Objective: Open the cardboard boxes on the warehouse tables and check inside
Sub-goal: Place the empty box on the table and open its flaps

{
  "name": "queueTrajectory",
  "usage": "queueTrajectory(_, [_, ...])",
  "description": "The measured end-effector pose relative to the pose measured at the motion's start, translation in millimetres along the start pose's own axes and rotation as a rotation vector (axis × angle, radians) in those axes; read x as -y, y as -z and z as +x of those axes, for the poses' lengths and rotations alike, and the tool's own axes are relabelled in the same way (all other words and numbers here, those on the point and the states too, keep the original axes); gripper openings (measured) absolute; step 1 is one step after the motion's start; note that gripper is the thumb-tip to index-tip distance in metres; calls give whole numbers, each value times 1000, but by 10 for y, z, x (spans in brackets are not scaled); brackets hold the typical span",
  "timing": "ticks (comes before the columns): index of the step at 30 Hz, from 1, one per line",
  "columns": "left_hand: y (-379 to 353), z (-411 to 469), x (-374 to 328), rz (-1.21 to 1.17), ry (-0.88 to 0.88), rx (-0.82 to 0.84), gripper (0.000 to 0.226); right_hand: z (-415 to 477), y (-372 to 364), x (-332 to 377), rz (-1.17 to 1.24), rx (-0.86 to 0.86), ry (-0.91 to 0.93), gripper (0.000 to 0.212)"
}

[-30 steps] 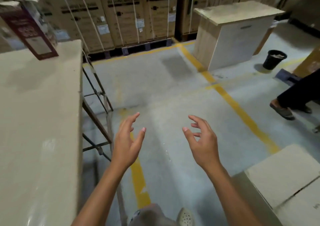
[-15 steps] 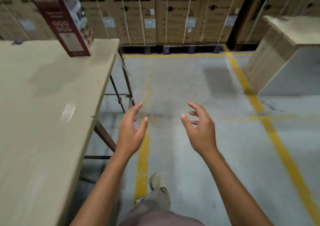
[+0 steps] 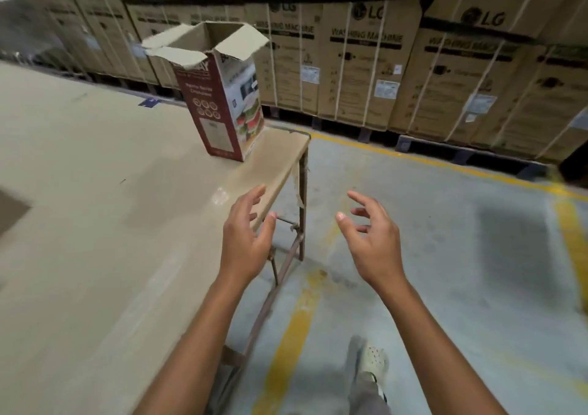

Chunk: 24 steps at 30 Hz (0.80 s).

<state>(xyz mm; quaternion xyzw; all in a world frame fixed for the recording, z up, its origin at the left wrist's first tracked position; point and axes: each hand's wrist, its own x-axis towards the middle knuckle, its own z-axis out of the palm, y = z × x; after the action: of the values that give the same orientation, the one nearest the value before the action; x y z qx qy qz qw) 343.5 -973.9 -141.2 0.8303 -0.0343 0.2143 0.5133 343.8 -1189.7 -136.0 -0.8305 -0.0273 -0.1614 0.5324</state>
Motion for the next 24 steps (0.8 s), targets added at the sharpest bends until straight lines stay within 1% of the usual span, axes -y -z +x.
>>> queueTrajectory(2, [-127,254,48,34,24,-61,46,451,-77,-86,22,57,39,44])
queueTrajectory(4, [-258,541,63,80,41,-124,46,924,-146,-176,57,110,73,38])
queueTrajectory(6, [-374,831,24,167,8,-172,41,1365,-194,-251,84,164,107,36])
queueTrajectory(9, [-510,1277,-124,347,-86,-203,32,1983,-249,-305,118,245,167,37])
queueTrajectory(12, [-530,1703,-279,427,-95,-278,27,2575,-338,-243,161,317,239,38])
queueTrajectory(16, [-308,2168,-408,535,-84,-408,26,3208,-510,-35,221,393,311,40])
queueTrajectory(19, [-79,2537,-496,615,-109,-493,25,3639,-721,146,263,428,386,40])
queueTrajectory(24, [339,3227,-447,737,-121,-553,24,4225,-1212,507,286,453,512,39])
